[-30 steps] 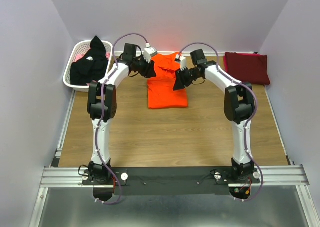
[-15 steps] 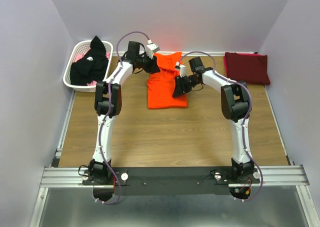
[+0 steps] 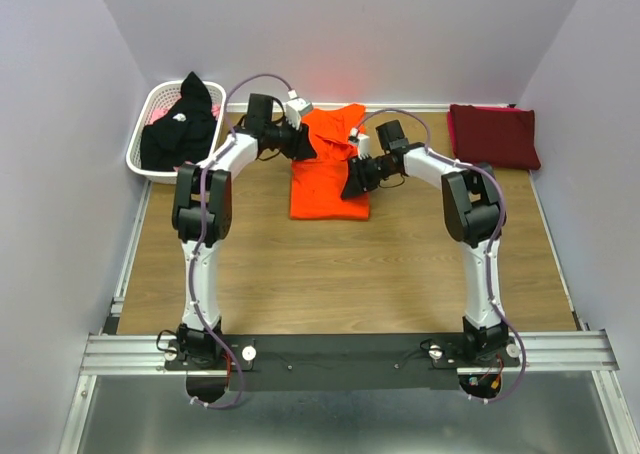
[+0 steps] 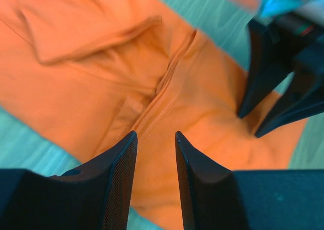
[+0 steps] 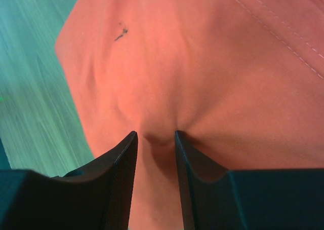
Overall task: Fold and stack the t-shirts
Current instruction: Fold the folded rectangular tshirt in 1/3 of the way
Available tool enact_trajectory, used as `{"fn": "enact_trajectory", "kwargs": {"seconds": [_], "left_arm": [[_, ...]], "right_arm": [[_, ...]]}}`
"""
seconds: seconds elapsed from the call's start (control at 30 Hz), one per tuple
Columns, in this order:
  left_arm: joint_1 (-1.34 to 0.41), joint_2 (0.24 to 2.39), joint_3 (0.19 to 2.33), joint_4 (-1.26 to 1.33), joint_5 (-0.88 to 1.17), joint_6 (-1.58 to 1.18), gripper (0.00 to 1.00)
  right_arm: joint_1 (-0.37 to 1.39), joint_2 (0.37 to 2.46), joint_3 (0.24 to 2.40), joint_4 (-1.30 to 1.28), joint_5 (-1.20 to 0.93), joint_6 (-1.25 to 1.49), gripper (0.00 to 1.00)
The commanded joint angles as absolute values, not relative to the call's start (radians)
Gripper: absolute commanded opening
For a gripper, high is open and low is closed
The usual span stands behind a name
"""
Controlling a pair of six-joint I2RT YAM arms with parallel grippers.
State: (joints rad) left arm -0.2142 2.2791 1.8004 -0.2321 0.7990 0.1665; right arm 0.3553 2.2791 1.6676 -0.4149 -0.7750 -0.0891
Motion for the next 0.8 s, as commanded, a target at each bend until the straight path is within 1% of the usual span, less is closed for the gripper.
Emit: {"fn": "enact_trajectory", "kwargs": {"seconds": [0.0, 0.1, 0.17, 0.27, 0.37, 0.43, 0.5, 0.53, 0.63, 0.67, 0.7, 0.77], "left_arm": [[-0.193, 2.070, 1.724, -0.161, 0.831, 0.167, 0.45], [-0.180, 2.004, 1.633, -0.161, 0.841, 0.178, 0.45], [-0.161, 1.945, 1.557, -0.166, 0.845, 0.186, 0.45], [-0.156, 1.864, 1.465, -0.181, 0.864, 0.204, 0.45], [-0.160, 1.767, 1.277, -0.184, 0.910, 0.232, 0.44], [-0.160, 1.700, 1.201, -0.186, 0.949, 0.236, 0.44], [-0.166, 1.658, 1.091, -0.189, 1.003, 0.253, 0.43], [-0.170, 1.619, 1.054, -0.189, 1.020, 0.261, 0.43], [-0.199, 1.551, 0.928, -0.143, 1.040, 0.214, 0.43], [-0.212, 1.540, 0.875, -0.117, 1.061, 0.180, 0.43], [-0.216, 1.526, 0.853, -0.091, 1.074, 0.108, 0.43], [-0.242, 1.519, 0.807, -0.016, 1.083, 0.048, 0.43]], "right_arm": [[0.390, 2.275, 1.505, -0.474, -0.719, -0.175, 0.43], [0.393, 2.218, 1.413, -0.515, -0.701, -0.241, 0.43], [0.391, 2.180, 1.376, -0.592, -0.669, -0.361, 0.43], [0.391, 2.146, 1.355, -0.721, -0.643, -0.457, 0.42], [0.393, 2.111, 1.339, -0.848, -0.644, -0.573, 0.41], [0.391, 2.073, 1.348, -0.918, -0.666, -0.632, 0.43], [0.390, 2.034, 1.376, -0.942, -0.727, -0.621, 0.45], [0.388, 2.023, 1.434, -0.951, -0.780, -0.574, 0.47], [0.390, 2.020, 1.552, -0.931, -0.854, -0.438, 0.49], [0.390, 2.045, 1.639, -0.916, -0.856, -0.398, 0.49], [0.391, 2.061, 1.676, -0.895, -0.848, -0.309, 0.49], [0.390, 2.112, 1.767, -0.824, -0.812, -0.249, 0.49]]}}
